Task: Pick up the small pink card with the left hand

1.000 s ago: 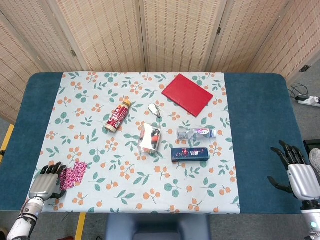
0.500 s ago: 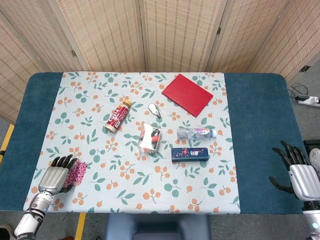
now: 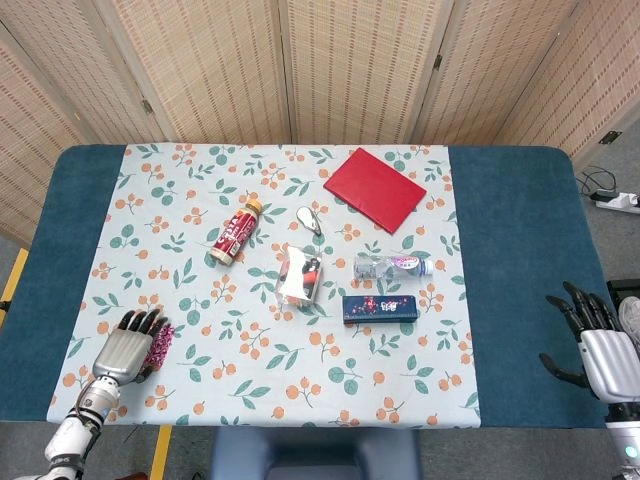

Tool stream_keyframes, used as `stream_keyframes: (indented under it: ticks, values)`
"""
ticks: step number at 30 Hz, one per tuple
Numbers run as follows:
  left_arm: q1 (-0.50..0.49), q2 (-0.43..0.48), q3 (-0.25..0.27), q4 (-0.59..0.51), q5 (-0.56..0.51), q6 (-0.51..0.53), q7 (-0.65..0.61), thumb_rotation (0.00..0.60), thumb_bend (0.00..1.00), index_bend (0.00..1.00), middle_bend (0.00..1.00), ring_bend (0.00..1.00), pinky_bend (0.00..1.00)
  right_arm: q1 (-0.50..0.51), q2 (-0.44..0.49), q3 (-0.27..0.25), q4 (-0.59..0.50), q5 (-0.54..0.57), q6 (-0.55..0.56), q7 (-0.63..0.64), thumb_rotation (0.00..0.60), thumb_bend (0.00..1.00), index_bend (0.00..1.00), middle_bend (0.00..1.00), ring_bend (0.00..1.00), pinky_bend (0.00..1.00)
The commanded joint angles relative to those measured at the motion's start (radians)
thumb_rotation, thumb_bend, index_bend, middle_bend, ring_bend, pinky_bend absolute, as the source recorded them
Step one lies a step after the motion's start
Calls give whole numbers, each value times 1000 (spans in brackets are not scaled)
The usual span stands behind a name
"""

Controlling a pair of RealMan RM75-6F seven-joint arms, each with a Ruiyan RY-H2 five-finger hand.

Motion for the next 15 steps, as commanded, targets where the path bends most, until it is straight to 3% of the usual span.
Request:
stream_keyframes:
  ticks: [1,15]
  values:
    - [-6,-5,3,2,-8,-6,10,600,356,15,0,0,0,1,0,0,-1,0,-1,-2,600,271,149,45,22,0]
    - [-23,-31,0,24,-28,2,38,600,354,0,0,0,0,-3,3,0,-6,1,2,-4,600,270,149,45,21,0]
